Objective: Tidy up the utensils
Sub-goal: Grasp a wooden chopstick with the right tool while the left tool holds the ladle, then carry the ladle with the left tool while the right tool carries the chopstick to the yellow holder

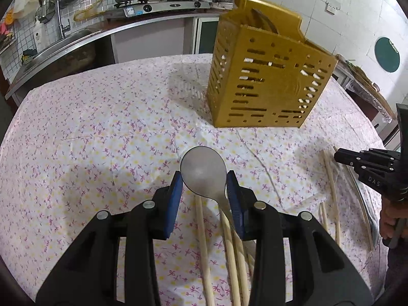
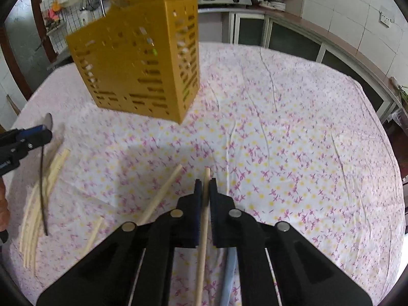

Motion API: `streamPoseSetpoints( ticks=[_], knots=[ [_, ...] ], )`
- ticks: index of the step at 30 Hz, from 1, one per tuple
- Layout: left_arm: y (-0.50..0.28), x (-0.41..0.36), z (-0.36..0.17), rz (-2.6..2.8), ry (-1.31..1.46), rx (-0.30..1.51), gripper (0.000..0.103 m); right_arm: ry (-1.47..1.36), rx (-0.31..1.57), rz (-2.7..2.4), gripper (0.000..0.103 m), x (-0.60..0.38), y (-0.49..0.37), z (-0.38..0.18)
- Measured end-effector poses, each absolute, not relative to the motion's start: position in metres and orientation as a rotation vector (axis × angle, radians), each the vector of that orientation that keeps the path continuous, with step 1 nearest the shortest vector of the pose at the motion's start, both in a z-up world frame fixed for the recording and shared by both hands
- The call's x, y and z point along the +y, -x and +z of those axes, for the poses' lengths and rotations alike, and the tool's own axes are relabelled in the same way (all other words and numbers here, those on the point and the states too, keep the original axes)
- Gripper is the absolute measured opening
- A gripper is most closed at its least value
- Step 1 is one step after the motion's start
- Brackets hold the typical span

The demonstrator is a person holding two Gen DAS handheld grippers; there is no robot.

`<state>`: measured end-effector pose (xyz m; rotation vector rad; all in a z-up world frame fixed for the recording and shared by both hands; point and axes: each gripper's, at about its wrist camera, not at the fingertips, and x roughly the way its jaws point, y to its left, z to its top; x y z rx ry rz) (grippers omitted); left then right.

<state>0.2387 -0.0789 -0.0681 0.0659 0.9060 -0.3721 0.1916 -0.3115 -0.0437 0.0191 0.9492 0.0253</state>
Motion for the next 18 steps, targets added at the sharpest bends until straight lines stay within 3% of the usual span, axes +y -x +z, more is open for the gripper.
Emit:
streamPoseSetpoints(
  ticks=[18],
  knots=[
    [-0.206, -0.090, -0.003, -0.403, -0.083, 0.722, 0.034, -0.102, 0.630, 0.020, 0.006, -0.324, -0.150, 0.054]
  ],
)
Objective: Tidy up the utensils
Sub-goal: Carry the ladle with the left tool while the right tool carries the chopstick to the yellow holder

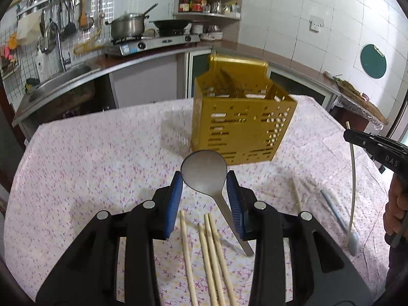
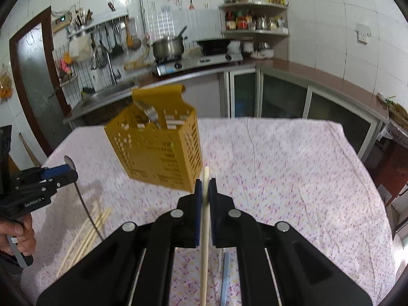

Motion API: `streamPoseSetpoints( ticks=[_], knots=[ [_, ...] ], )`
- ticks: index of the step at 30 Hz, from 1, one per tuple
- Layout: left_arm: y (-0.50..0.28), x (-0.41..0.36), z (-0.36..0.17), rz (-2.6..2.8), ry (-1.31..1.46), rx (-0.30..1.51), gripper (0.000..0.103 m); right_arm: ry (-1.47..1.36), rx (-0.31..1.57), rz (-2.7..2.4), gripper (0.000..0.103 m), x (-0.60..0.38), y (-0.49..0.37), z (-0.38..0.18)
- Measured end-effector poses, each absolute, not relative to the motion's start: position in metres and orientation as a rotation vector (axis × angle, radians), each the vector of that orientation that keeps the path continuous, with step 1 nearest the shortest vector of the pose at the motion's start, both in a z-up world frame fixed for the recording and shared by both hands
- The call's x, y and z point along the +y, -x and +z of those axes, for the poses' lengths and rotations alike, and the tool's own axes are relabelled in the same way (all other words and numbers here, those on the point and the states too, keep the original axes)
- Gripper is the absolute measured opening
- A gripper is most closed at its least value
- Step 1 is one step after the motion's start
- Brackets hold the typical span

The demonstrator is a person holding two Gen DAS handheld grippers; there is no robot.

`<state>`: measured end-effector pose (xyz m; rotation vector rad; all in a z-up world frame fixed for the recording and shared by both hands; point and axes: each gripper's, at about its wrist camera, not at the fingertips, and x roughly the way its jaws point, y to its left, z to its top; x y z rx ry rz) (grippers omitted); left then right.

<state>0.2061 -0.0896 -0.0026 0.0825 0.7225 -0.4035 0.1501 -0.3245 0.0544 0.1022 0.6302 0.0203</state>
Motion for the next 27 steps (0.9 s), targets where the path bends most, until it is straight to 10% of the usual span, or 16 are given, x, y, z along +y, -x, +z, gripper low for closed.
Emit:
streamPoseSetpoints(
  ticks=[27],
  knots=[
    [-0.235, -0.110, 0.119, -0.403, -0.129, 0.527, 0.034, -0.022, 0.292, 0.059, 0.006, -0.307, -0.150, 0.194]
  ],
)
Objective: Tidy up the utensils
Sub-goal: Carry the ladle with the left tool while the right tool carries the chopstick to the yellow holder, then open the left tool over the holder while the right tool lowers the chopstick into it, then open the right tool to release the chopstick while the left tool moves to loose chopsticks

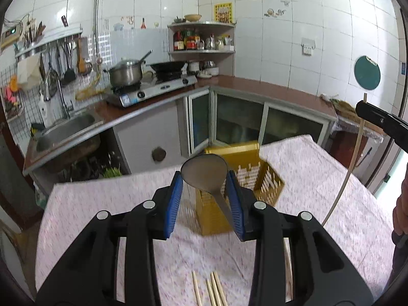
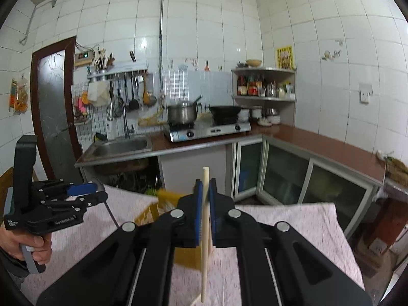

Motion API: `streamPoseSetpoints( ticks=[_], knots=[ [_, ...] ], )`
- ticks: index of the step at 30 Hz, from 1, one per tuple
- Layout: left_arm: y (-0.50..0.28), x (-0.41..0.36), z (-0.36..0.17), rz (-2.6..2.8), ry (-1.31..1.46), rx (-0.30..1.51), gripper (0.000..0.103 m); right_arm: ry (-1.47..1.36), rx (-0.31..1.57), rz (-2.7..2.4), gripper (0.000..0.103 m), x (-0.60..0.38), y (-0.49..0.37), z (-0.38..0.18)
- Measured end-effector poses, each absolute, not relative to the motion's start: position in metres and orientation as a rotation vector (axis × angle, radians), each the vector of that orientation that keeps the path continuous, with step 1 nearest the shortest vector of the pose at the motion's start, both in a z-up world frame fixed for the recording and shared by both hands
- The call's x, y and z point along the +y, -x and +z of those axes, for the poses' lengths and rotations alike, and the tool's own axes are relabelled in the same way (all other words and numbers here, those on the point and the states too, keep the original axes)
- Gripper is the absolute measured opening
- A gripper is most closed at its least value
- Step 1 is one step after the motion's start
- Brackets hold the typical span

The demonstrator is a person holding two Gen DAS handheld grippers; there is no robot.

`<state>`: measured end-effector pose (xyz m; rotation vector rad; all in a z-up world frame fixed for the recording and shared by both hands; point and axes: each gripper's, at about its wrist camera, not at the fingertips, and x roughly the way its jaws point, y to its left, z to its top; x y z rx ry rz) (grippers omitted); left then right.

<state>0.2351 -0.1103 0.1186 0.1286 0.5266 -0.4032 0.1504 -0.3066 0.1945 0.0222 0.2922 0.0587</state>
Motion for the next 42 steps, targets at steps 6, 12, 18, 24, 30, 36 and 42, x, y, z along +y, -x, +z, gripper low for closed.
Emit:
streamPoseSetpoints(
  ticks=[6, 12, 18, 24, 30, 36, 42],
  knots=[
    [-0.266, -0.122, 0.162, -0.406, -0.114, 0.485, 0.034, -0.026, 0.237, 0.066, 0.006, -0.301, -0.180, 0.233],
    [-0.296, -0.138, 0.177, -0.386, -0.146, 0.477, 0.034, -0.004, 0.207, 0.065, 0.006, -0.288, -0.207, 0.248],
    [-0.312, -0.141, 0.160, -0.362, -0.161, 0.502, 0.034, -0.016, 0.230, 0.088, 0.006, -0.280, -0.235, 0.233],
    [-0.323, -0.142, 0.139, -0.359, -0.170, 0.539, 0.034, -0.009, 0.248, 0.092, 0.006, -0.274, -0.253, 0.212],
    [-0.328, -0.144, 0.120, -0.364, -0.172, 0.578, 0.035, 0.002, 0.308, 0.083, 0.006, -0.271, -0.271, 0.186],
    [-0.330, -0.135, 0.096, -0.352, -0.125, 0.636, 0.060, -0.005, 0.375, 0.090, 0.007, -0.270, -0.278, 0.162],
    [-0.317, -0.105, 0.092, -0.305, -0.083, 0.631, 0.061, -0.018, 0.407, 0.056, 0.027, -0.289, -0.250, 0.150]
  ],
)
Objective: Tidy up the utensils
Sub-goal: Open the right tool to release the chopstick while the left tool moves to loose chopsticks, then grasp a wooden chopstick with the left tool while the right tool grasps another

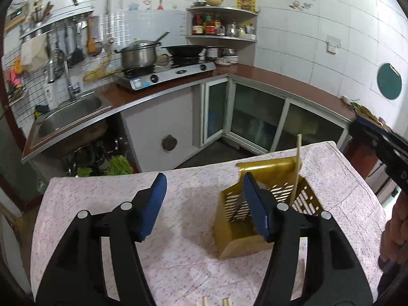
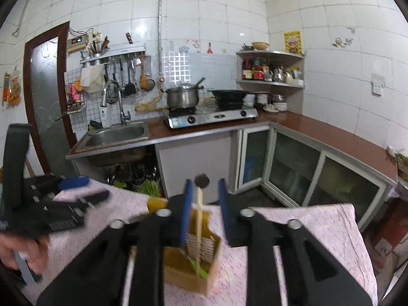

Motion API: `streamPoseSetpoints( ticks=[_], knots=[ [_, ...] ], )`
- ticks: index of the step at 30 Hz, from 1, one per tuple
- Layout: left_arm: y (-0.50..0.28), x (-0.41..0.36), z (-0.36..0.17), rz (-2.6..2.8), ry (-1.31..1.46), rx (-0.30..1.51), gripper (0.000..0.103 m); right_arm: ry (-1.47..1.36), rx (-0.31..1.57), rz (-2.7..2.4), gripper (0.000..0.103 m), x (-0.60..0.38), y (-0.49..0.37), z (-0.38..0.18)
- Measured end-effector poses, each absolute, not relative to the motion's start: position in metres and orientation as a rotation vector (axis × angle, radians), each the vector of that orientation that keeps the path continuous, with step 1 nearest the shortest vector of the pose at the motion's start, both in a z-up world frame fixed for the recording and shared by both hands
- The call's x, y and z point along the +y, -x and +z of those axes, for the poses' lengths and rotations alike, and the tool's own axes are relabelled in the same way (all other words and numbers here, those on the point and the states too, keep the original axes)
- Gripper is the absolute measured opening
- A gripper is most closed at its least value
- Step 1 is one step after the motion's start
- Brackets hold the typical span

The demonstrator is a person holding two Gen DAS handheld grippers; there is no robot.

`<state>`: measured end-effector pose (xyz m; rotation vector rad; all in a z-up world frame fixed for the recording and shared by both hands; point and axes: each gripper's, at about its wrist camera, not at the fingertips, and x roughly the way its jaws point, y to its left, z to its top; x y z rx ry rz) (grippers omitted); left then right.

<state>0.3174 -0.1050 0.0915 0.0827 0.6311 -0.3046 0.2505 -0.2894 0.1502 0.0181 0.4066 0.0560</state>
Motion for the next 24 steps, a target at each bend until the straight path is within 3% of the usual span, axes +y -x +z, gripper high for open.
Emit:
streamPoseSetpoints(
  ticks=[6, 13, 24],
  knots=[
    [-0.282, -0.069, 0.058, -0.277, -0.064, 0.685, 0.061, -0.083, 0.523, -0.003, 0.034, -0.331, -0.204, 0.102],
    [-0.221, -0.056, -0.021, -0.268, -0.084, 0.828, 0.061, -0.138, 0.635, -0.049, 0.034, -0.348, -0.148, 0.036],
    [-0.193, -0.073, -0.076, -0.280, -0.155, 0.933, 0.061, -0.163, 0.673, -0.021, 0.040, -0.347, -0.122, 0.012]
  ],
)
